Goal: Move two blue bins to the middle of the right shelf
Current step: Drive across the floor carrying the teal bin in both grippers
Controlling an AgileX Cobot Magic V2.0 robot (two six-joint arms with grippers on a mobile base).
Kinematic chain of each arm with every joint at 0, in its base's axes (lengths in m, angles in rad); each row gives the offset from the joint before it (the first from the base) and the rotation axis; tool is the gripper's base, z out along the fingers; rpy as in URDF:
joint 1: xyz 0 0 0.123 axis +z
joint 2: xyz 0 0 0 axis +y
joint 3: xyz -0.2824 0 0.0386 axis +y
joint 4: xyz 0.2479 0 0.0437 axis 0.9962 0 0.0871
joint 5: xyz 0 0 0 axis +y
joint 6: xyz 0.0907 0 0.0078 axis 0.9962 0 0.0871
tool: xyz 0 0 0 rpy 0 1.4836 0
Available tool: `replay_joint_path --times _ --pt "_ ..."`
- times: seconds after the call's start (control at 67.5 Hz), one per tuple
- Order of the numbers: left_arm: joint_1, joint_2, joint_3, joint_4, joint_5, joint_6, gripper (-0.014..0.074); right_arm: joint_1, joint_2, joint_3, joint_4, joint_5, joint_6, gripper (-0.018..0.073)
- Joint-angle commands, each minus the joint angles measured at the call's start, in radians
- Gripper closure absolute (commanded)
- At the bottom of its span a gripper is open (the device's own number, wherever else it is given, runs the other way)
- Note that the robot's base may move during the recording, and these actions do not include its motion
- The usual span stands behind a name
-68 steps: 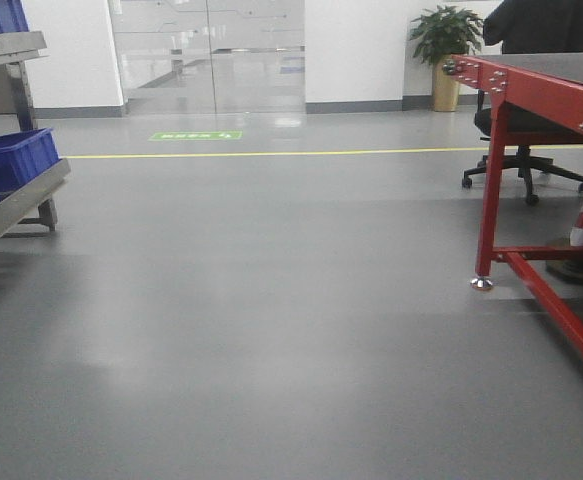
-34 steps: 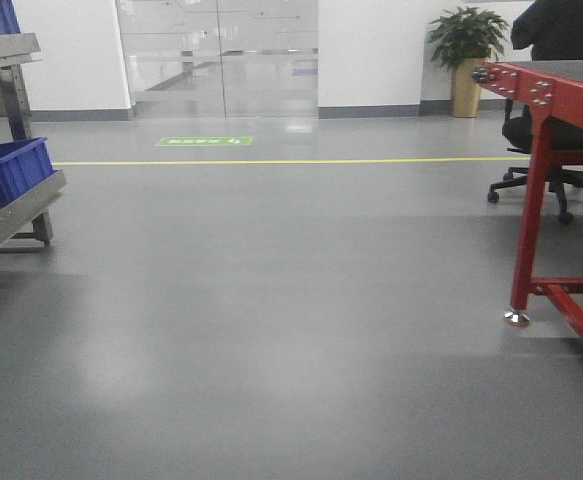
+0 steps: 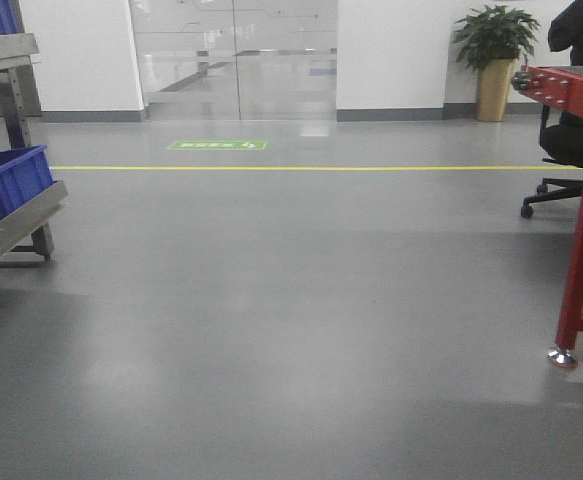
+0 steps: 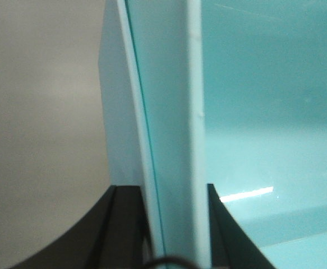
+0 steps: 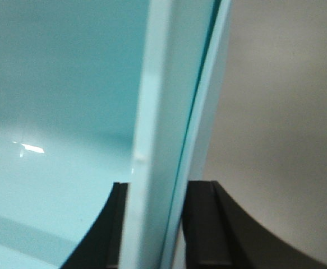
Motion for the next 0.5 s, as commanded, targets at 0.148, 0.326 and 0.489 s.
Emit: replay_joint_path --times 0.148,0.326,0.489 --pt "-0.003 -0.018 -0.016 -0.068 -0.1 -0.001 0.0707 0.004 -0.016 -0.014 0.031 -0.061 -0.027 0.0712" --pt "-0.003 -0.018 -0.016 -0.068 -0.1 -0.001 0.0707 0.004 -0.016 -0.014 0.031 -0.065 -0.027 0.0712" --pt "-0.003 -0.018 -0.016 -0.068 -0.1 -0.001 0.0707 0.004 -0.016 -0.014 0.031 -0.069 -0.027 0.0712"
